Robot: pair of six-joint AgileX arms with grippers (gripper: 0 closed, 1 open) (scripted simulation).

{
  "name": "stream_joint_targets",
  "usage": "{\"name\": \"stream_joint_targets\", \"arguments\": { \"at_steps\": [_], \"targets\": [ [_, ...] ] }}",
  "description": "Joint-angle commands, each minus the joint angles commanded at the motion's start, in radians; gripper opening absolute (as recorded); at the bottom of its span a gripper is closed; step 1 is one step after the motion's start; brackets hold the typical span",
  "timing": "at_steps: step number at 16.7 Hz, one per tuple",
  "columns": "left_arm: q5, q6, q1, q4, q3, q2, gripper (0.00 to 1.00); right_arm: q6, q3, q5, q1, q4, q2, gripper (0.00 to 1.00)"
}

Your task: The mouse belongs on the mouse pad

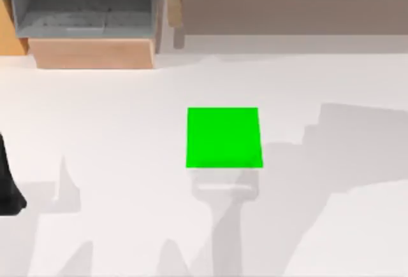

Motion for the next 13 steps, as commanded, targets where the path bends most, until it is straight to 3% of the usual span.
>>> {"name": "stream_joint_targets", "arguments": {
  "at_steps": [5,13],
  "targets": [
    [0.0,0.0,0.0,0.0,0.0,0.0,1.0,-0.467,0.256,-0.002,0.185,-0.11,0.188,0.0],
    [0.0,0.0,0.0,0.0,0.0,0.0,1.0,-1.528,0.698,-0.017,0.558,-0.297,0.504,0.0]
  ]
}}
